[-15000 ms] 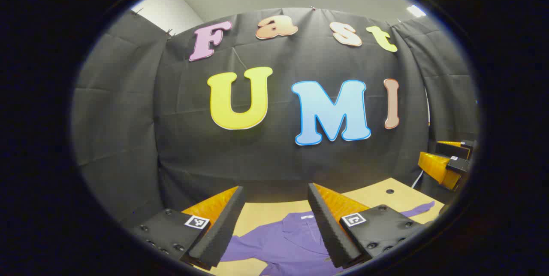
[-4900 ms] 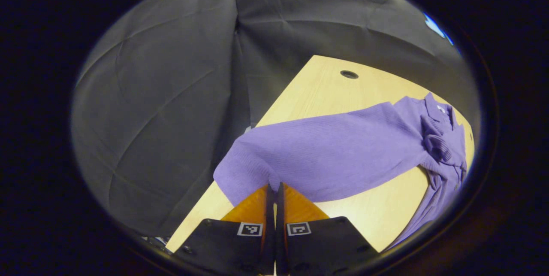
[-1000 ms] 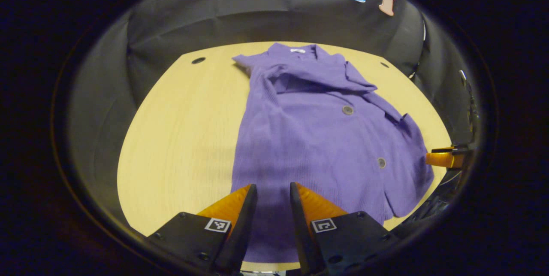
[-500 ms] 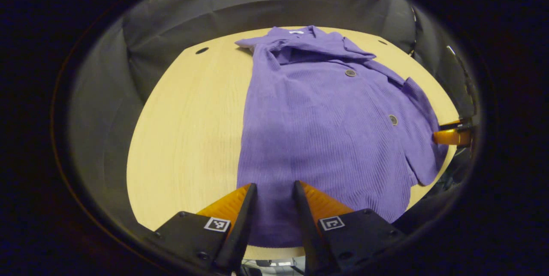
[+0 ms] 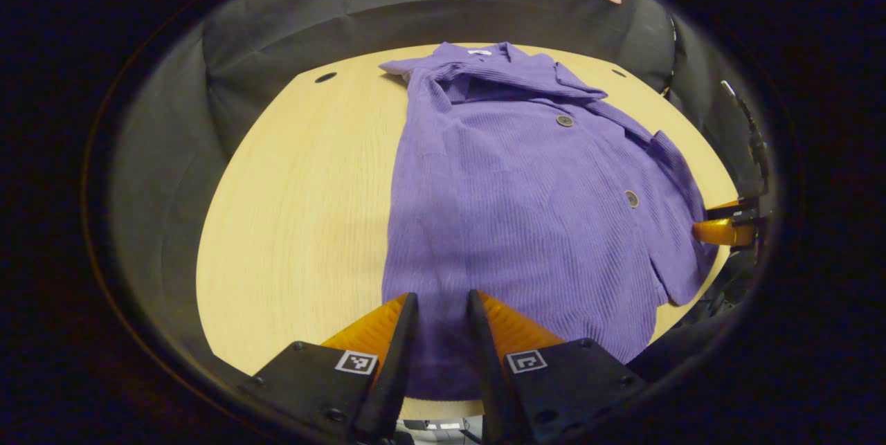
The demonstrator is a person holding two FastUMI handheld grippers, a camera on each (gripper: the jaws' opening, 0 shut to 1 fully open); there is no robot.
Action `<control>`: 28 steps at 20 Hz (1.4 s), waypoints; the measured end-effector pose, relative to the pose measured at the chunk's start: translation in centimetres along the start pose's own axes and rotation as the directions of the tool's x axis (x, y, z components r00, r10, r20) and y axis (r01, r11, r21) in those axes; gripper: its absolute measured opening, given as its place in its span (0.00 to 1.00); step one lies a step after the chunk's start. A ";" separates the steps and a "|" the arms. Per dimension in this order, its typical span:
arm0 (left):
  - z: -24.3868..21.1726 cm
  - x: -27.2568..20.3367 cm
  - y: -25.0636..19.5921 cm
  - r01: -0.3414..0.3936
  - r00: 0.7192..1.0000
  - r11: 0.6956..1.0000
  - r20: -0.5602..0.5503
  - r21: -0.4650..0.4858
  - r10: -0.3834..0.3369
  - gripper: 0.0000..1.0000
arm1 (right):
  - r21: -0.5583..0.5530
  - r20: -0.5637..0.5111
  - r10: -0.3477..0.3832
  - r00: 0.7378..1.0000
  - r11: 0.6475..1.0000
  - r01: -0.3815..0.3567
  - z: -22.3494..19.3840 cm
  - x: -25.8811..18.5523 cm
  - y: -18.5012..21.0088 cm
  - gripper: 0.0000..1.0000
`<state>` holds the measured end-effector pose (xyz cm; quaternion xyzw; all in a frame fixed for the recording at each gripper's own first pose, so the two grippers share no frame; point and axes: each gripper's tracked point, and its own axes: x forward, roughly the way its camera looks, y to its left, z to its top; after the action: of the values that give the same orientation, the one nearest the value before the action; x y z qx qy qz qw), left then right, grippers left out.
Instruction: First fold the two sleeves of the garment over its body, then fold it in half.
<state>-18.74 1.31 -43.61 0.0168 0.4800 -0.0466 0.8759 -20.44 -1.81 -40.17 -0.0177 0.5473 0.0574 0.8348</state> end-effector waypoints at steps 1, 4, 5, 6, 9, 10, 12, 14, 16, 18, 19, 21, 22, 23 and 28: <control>0.0 0.1 -0.1 0.009 1.000 1.000 -0.007 -0.001 -0.009 0.53 | 0.007 0.008 0.001 1.000 1.000 -0.002 0.4 -0.2 0.1 0.58; 0.4 0.1 -0.5 0.017 1.000 0.999 0.002 -0.046 -0.017 0.19 | 0.048 0.016 0.020 1.000 0.999 -0.020 0.4 -0.2 0.4 0.22; 0.3 0.2 -0.6 0.010 1.000 0.998 0.004 -0.058 -0.010 0.12 | 0.052 0.015 0.021 1.000 0.998 -0.022 0.5 -0.2 0.3 0.14; 0.2 0.1 -0.7 0.004 1.000 0.999 -0.003 -0.054 -0.004 0.06 | 0.069 0.011 0.024 1.000 0.997 -0.024 0.4 -0.5 0.4 0.14; 0.5 -0.1 -0.6 0.004 1.000 0.998 0.017 -0.065 -0.002 0.07 | 0.099 0.016 0.057 0.998 0.993 -0.058 0.5 -0.4 1.0 0.04; 0.8 -0.2 -0.7 0.010 1.000 0.997 0.025 -0.081 -0.008 0.07 | 0.122 0.017 0.081 0.997 0.989 -0.083 0.4 -0.6 1.4 0.04; 1.5 -0.5 -0.5 0.020 0.999 0.993 0.046 -0.119 -0.014 0.07 | 0.154 0.031 0.109 0.994 0.982 -0.113 0.8 -1.0 1.8 0.04; 2.5 -1.1 0.0 0.033 0.997 0.985 0.074 -0.168 -0.020 0.06 | 0.165 0.057 0.119 0.991 0.978 -0.127 1.8 -1.6 1.9 0.04; 3.9 -1.6 0.4 0.048 0.995 0.977 0.097 -0.208 -0.028 0.06 | 0.181 0.094 0.138 0.986 0.972 -0.153 3.2 -2.6 1.9 0.04; 5.4 -1.9 0.5 0.058 0.992 0.976 0.120 -0.208 -0.033 0.06 | 0.198 0.137 0.155 0.978 0.963 -0.181 5.1 -3.6 2.1 0.04; 6.3 -2.1 0.5 0.062 0.990 0.978 0.134 -0.201 -0.035 0.06 | 0.200 0.160 0.158 0.974 0.961 -0.189 6.3 -4.0 2.1 0.04; 8.4 -2.3 0.5 0.070 0.985 0.979 0.166 -0.189 -0.038 0.06 | 0.200 0.204 0.161 0.965 0.959 -0.203 8.8 -4.6 2.3 0.04; 9.6 -2.4 0.6 0.074 0.983 0.979 0.181 -0.188 -0.040 0.06 | 0.200 0.224 0.166 0.960 0.957 -0.212 10.1 -4.9 2.3 0.04; 10.7 -2.6 0.8 0.079 0.980 0.979 0.195 -0.188 -0.042 0.06 | 0.199 0.244 0.169 0.955 0.955 -0.219 11.3 -5.1 2.3 0.04; 17.4 -2.3 2.4 0.092 0.963 0.977 0.267 -0.194 -0.037 0.06 | 0.179 0.323 0.156 0.934 0.958 -0.222 18.3 -5.6 1.1 0.04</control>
<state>-5.12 2.53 -32.37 -0.0956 0.3626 -0.0274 0.9266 -6.11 0.51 -27.65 0.1337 0.4137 0.0808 0.8969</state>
